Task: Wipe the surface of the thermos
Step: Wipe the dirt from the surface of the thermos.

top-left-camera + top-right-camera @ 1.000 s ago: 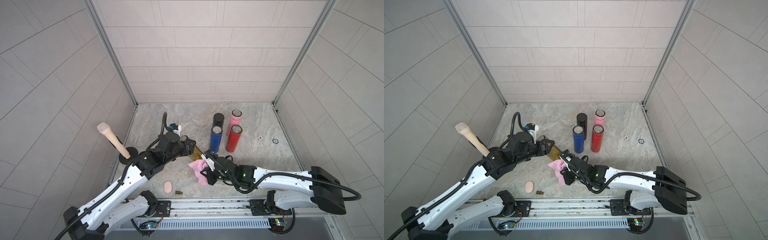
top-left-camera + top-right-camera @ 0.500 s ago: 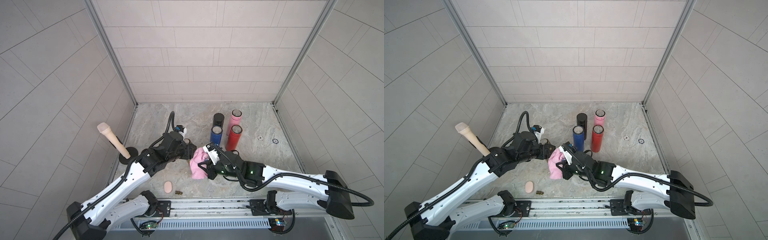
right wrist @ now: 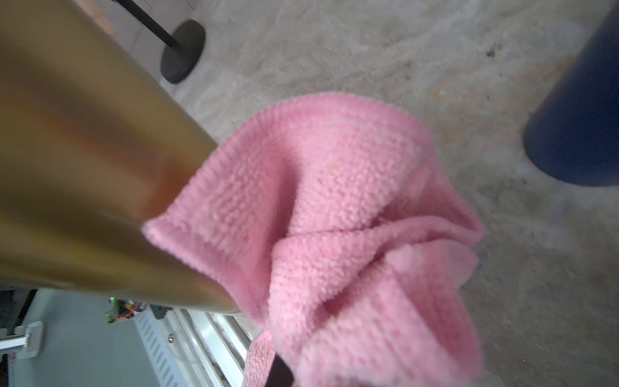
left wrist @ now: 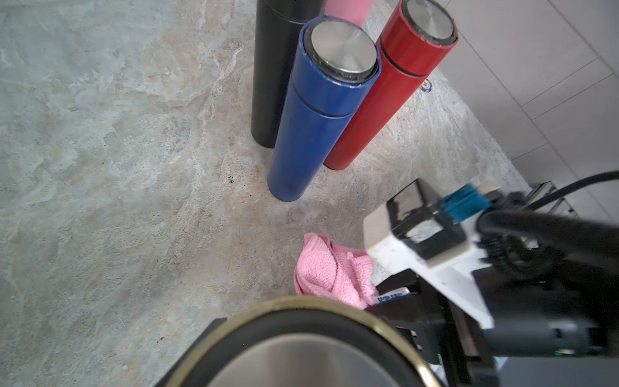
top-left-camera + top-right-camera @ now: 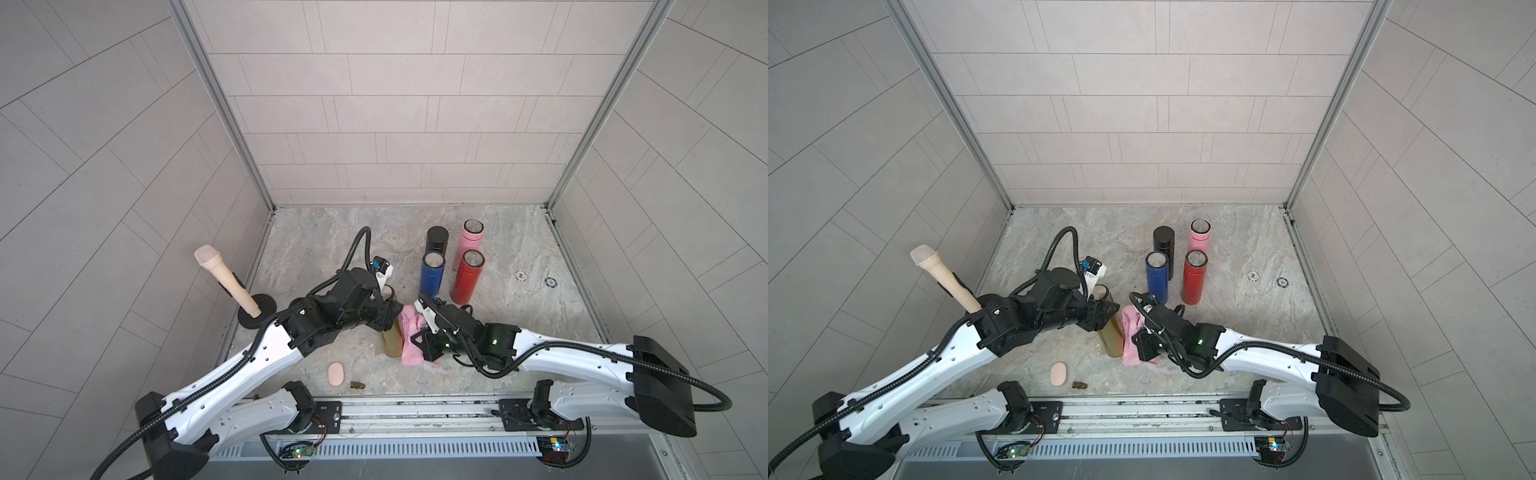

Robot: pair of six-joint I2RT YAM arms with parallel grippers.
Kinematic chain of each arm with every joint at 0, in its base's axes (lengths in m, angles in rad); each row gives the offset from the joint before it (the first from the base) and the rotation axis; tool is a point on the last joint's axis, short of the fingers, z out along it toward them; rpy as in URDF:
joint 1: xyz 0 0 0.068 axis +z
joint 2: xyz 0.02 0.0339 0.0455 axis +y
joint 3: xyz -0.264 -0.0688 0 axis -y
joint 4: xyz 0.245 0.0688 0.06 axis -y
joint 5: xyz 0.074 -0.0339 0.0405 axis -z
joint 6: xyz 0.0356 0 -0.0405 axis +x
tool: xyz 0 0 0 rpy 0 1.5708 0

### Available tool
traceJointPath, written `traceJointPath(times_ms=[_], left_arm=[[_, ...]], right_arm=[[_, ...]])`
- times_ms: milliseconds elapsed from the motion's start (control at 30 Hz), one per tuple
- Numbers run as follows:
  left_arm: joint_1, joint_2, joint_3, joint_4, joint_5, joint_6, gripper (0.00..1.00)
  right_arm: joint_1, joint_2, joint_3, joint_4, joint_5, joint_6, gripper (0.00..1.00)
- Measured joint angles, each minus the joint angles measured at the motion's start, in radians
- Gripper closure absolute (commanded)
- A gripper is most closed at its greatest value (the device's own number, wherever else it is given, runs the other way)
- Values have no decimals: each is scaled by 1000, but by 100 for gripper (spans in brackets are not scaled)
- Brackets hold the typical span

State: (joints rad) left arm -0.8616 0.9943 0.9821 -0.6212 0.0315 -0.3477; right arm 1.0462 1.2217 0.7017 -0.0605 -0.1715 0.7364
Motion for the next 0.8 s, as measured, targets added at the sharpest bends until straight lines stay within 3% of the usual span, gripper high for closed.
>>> traceJointPath(times_ms=[200,333,567,800], left_arm=[[-69,0,-95,92,-106,58,100],[-80,-14,-168,204,-111,105,100],[-84,-70,-325,403,26,214,100],[-82,-71,-338,452,125,295,100]], right_arm=[[0,-120,34,65,-47,-23,100],[-14,-125,-9,100,-58,-34,100],[-79,60,-196,161,-93,-29,100],[-129,107,-172,175,-163,-53,100]])
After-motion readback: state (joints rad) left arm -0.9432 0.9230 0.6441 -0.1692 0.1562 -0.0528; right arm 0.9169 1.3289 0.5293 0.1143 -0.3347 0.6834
